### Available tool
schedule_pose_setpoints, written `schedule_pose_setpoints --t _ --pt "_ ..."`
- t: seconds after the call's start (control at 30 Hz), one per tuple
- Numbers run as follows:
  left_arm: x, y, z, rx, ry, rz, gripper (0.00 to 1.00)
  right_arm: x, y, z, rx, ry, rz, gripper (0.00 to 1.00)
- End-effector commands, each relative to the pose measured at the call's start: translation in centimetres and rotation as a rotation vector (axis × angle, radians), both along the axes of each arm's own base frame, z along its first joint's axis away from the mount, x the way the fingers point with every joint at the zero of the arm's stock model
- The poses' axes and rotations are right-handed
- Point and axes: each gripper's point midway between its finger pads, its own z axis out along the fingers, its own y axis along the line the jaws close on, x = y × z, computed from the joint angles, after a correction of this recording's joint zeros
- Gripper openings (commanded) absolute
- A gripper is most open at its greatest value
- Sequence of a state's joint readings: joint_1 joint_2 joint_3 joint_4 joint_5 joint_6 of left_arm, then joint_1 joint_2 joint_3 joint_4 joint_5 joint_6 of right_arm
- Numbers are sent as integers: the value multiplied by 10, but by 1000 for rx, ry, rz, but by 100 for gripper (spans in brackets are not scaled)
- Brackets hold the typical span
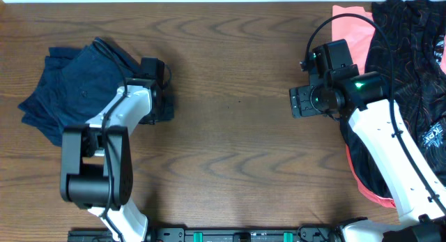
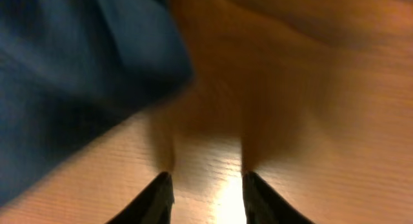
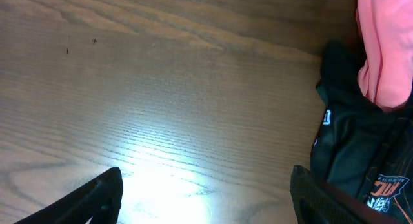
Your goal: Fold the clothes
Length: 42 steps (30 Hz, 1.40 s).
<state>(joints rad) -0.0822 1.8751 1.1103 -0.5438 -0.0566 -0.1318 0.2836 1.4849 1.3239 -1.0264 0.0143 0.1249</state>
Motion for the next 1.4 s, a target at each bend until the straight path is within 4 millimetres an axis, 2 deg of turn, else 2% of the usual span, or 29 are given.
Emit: schedule_pose_setpoints --t 0.0,0.03,0.1,0.23,0.33,0.53,0.67,0.73,0.8,0.87,0.97,1.03,1.13,1.37 --pt "20 28 -4 126 -72 26 63 0 2 8 13 -18 -4 81" --pt "31 32 0 153 -117 16 70 0 2 8 12 -16 -4 81" --pt "54 38 11 189 -216 2 77 -2 2 7 10 -11 -3 81" --pt "91 44 38 265 -365 -58 79 -4 1 6 7 1 -4 81" --pt "109 51 58 324 -433 -65 79 -5 1 6 6 3 -4 81" --pt "129 52 88 360 -492 -101 79 -3 1 7 9 -6 -4 81" --pt "125 45 91 338 -483 -91 83 -1 -2 7 4 -9 -30 81" --pt "118 31 95 303 -470 -120 91 2 -9 8 1 -17 -91 83" --pt "109 8 102 234 -459 -179 100 9 -17 10 25 -37 -157 88" --pt "100 -18 110 149 -458 -242 98 18 -26 13 58 -60 -221 93" --pt "81 -57 123 -12 -447 -320 98 31 -35 18 146 -85 -257 95" --pt "65 -73 127 -104 -411 -324 98 35 -44 18 197 -80 -284 96" --pt "29 -79 123 -197 -285 -286 98 28 -61 15 244 -35 -332 99" --pt "-79 -64 112 -257 125 -155 98 -20 -103 -1 205 152 -442 99"
